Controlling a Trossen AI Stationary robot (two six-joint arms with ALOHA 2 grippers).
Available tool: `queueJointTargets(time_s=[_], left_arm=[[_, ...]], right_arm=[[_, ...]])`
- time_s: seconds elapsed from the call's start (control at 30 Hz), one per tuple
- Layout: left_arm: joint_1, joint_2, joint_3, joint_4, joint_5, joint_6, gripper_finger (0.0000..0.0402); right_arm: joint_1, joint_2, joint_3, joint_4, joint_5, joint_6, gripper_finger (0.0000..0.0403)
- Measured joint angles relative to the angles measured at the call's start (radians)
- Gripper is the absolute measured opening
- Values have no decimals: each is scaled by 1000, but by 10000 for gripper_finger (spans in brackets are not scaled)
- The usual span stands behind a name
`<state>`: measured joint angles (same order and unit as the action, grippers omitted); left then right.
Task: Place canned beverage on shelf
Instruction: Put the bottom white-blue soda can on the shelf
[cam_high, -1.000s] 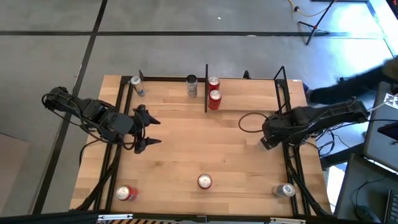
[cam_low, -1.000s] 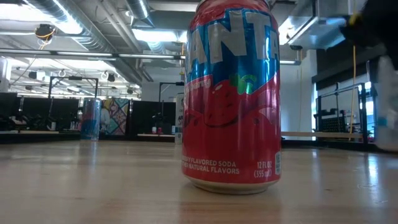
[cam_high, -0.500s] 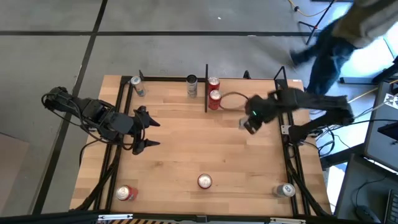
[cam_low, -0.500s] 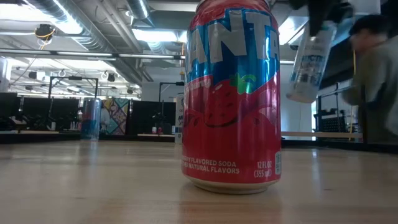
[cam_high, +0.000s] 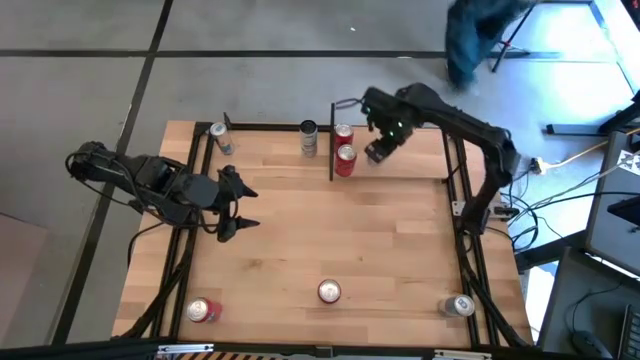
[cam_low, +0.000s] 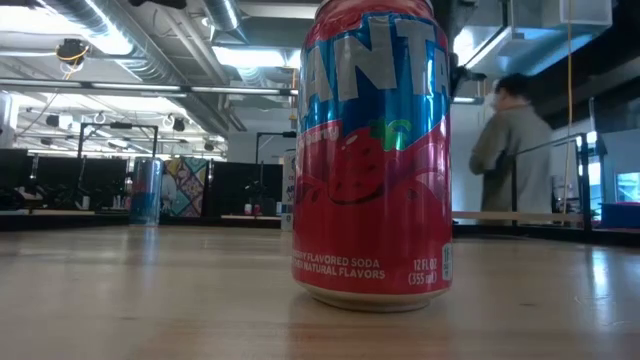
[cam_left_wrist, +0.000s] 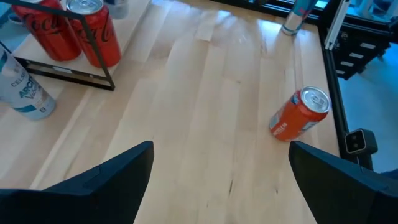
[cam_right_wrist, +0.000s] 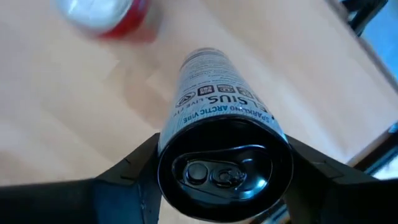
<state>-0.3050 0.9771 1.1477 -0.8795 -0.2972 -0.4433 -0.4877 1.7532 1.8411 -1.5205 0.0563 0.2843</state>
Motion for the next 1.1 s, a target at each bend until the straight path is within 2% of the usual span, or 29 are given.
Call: queueJointTargets(time_s=[0.33,0.5,0.97,1.1], left_arm=[[0,0,0,0,-7,-24,362],[0,0,0,0,-8,-25,362],[0,1,0,0,-8,-26,362],[0,1,0,1,-8,-25,362]], right_arm=[[-125,89,26,97,-27,-128,226],[-129,97,27,147,-49,-141,226],[-129,103,12,148,-49,-160,226],[-128,120,12,147,-49,-158,244]])
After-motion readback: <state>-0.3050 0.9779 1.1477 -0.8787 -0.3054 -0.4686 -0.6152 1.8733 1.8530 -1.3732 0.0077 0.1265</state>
